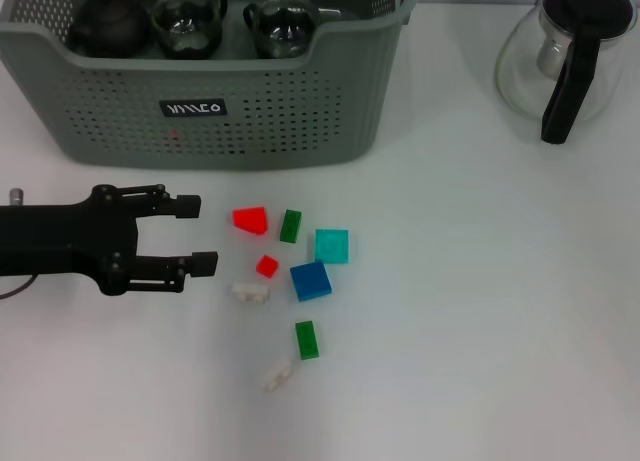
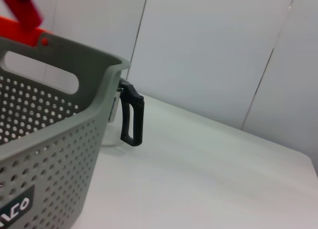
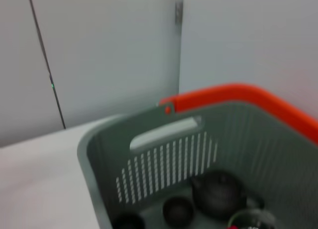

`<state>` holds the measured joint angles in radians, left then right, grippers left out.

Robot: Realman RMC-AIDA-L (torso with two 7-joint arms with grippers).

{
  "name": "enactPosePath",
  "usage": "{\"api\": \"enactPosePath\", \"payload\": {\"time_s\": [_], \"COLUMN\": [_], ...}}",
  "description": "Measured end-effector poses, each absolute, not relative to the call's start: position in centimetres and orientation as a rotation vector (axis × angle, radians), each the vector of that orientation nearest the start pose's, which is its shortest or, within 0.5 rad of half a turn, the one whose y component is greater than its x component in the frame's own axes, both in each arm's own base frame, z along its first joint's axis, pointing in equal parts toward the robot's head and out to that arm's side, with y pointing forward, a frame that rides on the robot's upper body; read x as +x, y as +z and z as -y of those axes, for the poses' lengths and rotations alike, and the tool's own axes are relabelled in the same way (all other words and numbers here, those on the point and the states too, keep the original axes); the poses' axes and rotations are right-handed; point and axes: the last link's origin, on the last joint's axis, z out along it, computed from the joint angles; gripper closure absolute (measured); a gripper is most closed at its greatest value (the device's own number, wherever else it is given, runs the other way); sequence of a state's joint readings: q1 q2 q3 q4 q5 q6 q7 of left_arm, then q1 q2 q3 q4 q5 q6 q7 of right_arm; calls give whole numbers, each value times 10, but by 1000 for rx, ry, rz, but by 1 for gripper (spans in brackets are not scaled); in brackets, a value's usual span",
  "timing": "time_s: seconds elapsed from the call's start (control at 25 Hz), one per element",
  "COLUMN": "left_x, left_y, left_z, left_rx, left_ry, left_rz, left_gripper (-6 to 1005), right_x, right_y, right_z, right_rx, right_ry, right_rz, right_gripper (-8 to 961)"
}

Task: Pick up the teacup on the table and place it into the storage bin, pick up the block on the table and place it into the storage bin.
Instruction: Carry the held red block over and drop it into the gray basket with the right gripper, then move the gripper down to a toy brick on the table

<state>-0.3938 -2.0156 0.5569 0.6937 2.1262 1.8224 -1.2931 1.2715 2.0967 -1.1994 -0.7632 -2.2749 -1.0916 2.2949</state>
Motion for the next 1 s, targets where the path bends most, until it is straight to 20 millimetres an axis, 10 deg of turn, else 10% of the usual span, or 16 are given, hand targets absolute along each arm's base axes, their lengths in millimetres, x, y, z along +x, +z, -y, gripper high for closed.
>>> {"api": "enactPosePath", "payload": {"time_s": [0.32, 0.6, 1.0], "left_x": [-308, -307, -298], "left_y": [36, 37, 28], "left_z": [-269, -274, -289], "left_rx": [-2807, -2803, -2857], "left_ry": [-687, -675, -578], "left_rz": [636, 612, 487], "left_gripper": [202, 202, 201], "right_x": [-7, -4, 80], "right_y": [-48, -20, -2], "right_z": [-451, -406, -342], "right_rx": [-2747, -2882, -3114], "right_ry": [127, 357, 464], "right_rz": [-401, -288, -394], "right_gripper": [511, 353, 54]}}
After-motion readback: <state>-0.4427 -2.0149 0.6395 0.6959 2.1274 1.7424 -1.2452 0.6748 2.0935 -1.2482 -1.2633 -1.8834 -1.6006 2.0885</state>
